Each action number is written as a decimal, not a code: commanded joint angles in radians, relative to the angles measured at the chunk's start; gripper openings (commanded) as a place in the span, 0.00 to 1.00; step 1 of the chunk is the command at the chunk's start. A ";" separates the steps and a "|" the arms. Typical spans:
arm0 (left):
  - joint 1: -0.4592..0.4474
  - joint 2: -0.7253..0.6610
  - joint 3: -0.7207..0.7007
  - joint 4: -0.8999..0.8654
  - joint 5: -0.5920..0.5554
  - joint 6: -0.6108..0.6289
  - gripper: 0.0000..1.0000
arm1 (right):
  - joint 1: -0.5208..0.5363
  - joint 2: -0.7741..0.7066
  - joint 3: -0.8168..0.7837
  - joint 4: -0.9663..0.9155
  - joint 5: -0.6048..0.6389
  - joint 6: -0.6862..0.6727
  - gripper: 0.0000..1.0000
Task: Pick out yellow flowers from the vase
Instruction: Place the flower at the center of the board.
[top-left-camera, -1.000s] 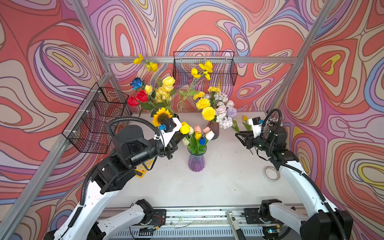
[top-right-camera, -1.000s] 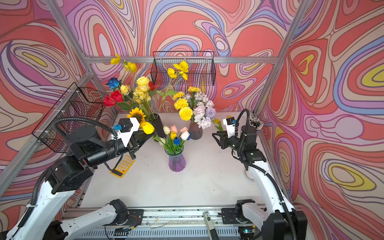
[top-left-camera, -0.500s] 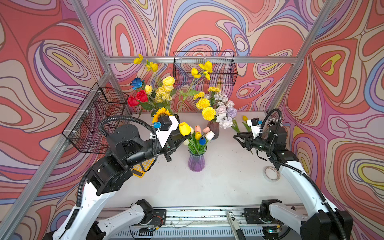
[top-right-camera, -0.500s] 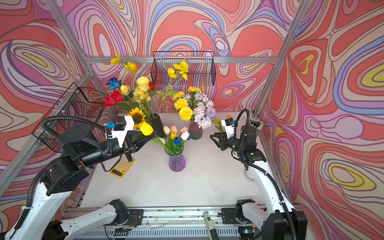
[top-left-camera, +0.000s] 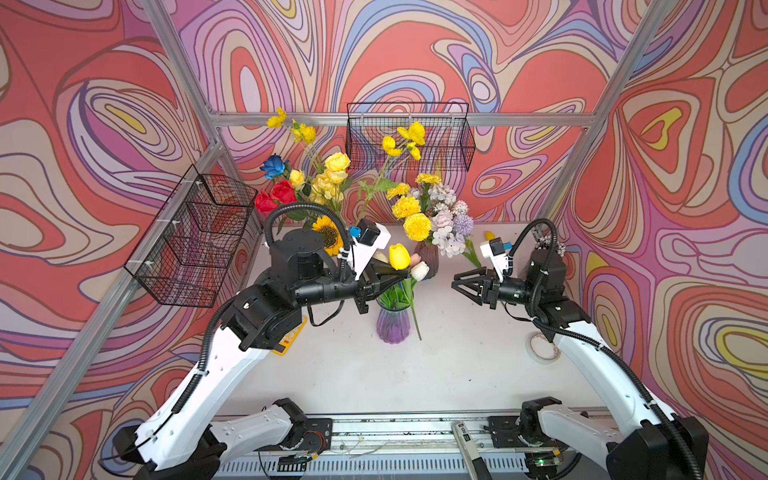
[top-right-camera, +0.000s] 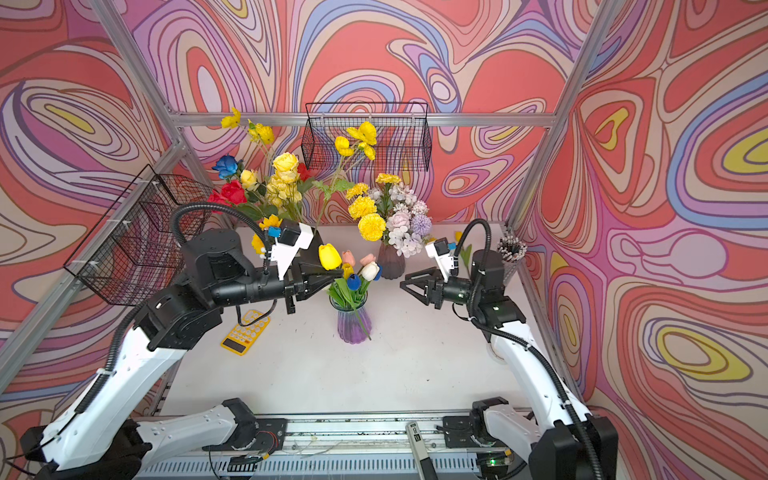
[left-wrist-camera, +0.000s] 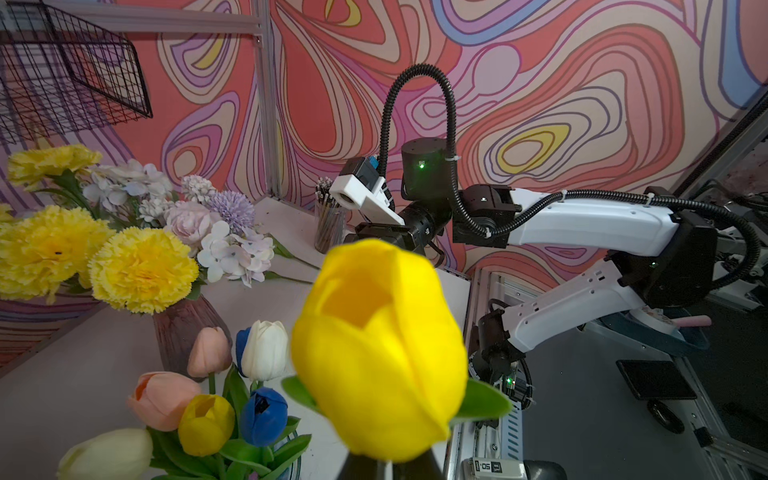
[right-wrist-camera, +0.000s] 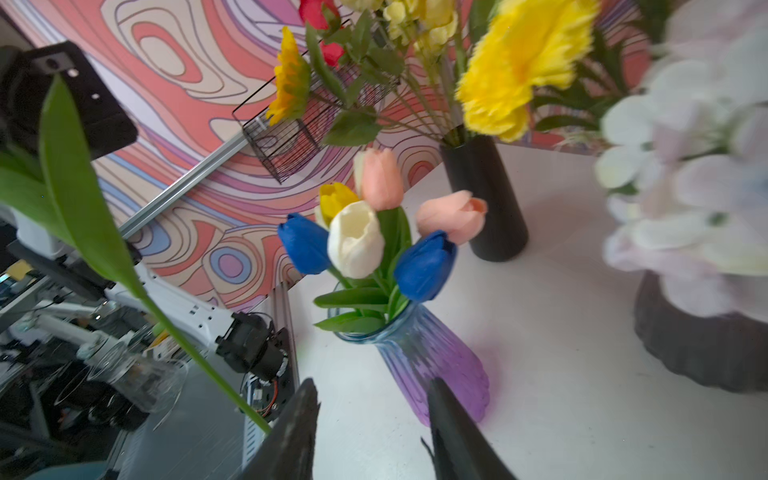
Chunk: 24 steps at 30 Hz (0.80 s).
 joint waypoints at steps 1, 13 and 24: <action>-0.003 0.009 0.041 0.038 0.018 -0.048 0.00 | 0.074 -0.002 0.014 0.019 -0.042 0.003 0.46; 0.050 0.040 0.021 0.087 0.066 -0.161 0.00 | 0.289 -0.002 -0.049 0.176 -0.063 0.041 0.47; 0.127 0.050 -0.004 0.154 0.148 -0.244 0.00 | 0.356 0.033 -0.054 0.215 -0.059 0.042 0.33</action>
